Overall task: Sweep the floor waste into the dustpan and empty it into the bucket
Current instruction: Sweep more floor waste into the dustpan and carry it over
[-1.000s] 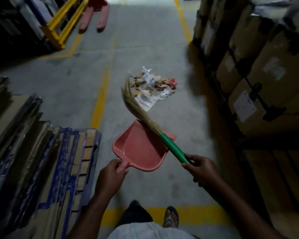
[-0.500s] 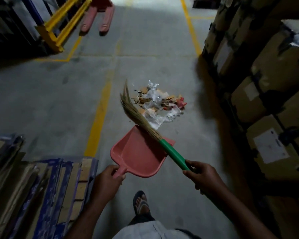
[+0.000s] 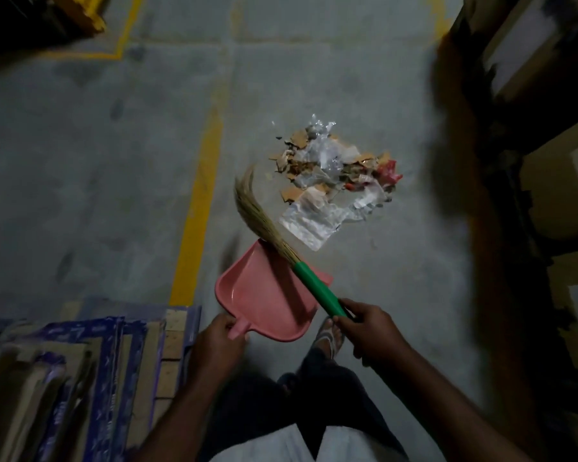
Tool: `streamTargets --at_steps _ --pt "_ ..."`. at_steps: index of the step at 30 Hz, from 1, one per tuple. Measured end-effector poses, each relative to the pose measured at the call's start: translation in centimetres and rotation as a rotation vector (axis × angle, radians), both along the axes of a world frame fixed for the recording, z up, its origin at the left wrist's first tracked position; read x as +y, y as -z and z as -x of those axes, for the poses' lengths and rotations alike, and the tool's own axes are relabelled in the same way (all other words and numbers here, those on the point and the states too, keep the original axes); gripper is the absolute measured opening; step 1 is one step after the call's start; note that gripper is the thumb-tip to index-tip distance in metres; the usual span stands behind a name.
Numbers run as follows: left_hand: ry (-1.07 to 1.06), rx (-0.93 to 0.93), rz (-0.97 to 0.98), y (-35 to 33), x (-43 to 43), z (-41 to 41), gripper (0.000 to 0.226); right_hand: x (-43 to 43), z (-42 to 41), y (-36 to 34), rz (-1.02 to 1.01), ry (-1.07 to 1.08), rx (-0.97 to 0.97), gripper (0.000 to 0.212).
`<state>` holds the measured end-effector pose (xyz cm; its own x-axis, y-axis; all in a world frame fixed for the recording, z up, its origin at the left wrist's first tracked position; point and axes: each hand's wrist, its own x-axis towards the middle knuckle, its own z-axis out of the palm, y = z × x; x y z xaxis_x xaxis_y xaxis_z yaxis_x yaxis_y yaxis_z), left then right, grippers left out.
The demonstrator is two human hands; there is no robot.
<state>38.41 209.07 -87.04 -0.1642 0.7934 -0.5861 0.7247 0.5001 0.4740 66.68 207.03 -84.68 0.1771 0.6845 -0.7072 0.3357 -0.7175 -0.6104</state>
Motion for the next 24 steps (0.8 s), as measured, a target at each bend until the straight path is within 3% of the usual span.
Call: streamTargets --at_steps 6,13,18,24 --pt "-0.095 0.066 0.11 9.7 6.0 0.8 0.021 9.6 1.3 11.0 0.063 -0.041 -0.014 0.049" --pt "-0.104 0.17 0.115 26.6 12.5 3.5 0.01 17.0 3.8 30.6 0.061 -0.14 -0.132 0.05" --pt "-0.091 0.192 0.156 34.9 16.0 5.1 0.013 15.9 3.8 41.5 0.126 -0.111 -0.215 0.047" --pt "-0.051 0.141 0.096 38.7 19.6 3.6 0.027 9.2 3.0 44.1 0.144 0.136 -0.379 0.047"
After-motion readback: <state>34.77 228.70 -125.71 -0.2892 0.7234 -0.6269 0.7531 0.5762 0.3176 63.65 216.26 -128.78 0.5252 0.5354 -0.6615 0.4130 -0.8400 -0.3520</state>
